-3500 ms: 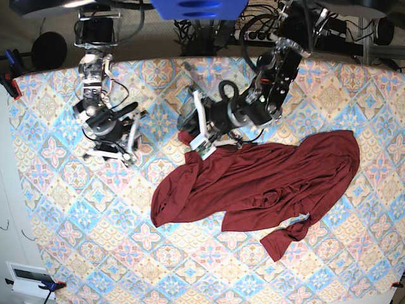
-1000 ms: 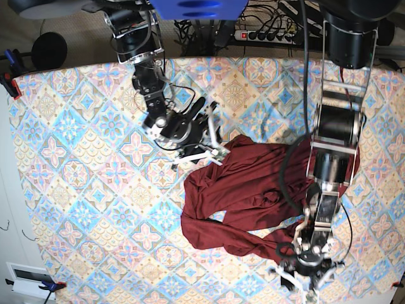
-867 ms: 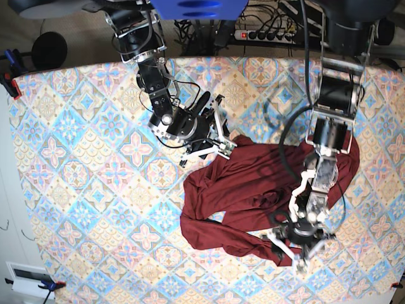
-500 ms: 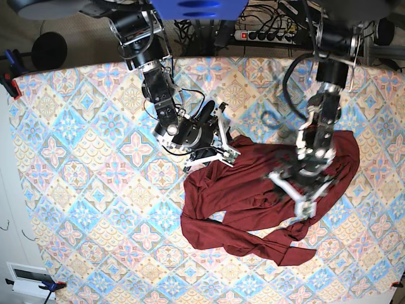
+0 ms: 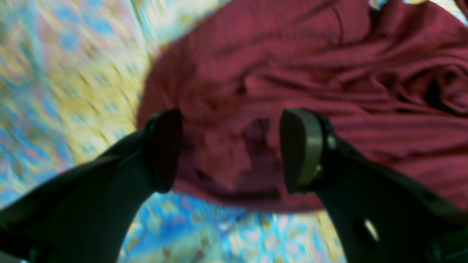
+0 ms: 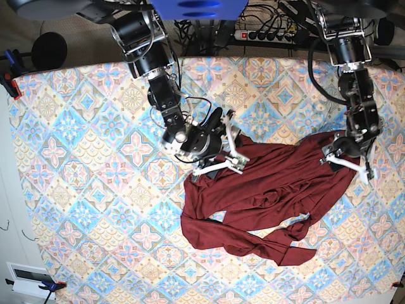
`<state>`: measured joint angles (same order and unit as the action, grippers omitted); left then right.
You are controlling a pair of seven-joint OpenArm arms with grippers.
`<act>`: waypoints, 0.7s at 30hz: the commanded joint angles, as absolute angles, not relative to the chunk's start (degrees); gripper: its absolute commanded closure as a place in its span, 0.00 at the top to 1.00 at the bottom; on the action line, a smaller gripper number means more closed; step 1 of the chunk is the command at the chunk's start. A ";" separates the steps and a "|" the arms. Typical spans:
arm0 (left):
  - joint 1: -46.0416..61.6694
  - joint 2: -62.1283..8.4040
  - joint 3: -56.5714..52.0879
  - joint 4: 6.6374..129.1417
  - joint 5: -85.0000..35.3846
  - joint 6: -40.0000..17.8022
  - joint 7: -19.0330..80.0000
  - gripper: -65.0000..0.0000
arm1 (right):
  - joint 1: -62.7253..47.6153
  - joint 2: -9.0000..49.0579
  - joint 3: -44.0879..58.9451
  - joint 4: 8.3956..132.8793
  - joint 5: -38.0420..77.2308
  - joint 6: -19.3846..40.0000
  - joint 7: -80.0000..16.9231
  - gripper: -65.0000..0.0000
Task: Layout the t-shirt on the table in an organized manner, then fold the t-shirt properly
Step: 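Grasp the shirt with both grippers and spread it apart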
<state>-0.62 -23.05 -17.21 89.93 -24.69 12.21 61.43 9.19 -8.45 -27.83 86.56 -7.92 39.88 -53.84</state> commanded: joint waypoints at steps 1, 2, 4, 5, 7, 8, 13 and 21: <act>-0.84 -24.75 -19.03 90.95 -26.68 12.53 61.93 0.66 | 10.24 -9.00 -27.91 87.43 -7.34 40.00 -52.88 0.64; -0.40 -24.75 -20.35 90.95 -29.05 12.53 63.43 0.66 | 10.24 -9.00 -27.91 87.43 -7.34 40.00 -52.97 0.66; 0.66 -24.75 -22.55 90.95 -31.34 12.53 65.01 0.66 | 10.24 -9.00 -27.91 87.08 -7.34 40.00 -52.88 0.67; 1.10 -24.75 -23.25 90.95 -32.04 12.53 65.80 0.66 | 10.24 -9.00 -27.91 86.64 -7.34 40.00 -52.79 0.67; 1.98 -24.75 -23.43 90.95 -32.04 12.53 66.24 0.66 | 10.33 -9.00 -27.91 85.85 -7.34 40.00 -52.70 0.67; 2.77 -24.75 -23.43 90.86 -32.04 12.53 66.07 0.66 | 10.86 -9.00 -27.91 85.58 -7.34 40.00 -52.70 0.67; 3.56 -24.48 -23.34 90.59 -32.04 12.53 65.98 0.66 | 12.44 -9.00 -27.91 83.82 -7.43 40.00 -52.62 0.67; 3.56 -24.40 -23.52 90.59 -32.04 12.62 66.07 0.66 | 15.43 -9.00 -32.13 78.90 -7.43 40.00 -49.45 0.67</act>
<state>4.45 -23.49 -23.05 89.69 -31.70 12.69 66.67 14.39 -7.99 -31.94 77.87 -8.69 39.64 -50.96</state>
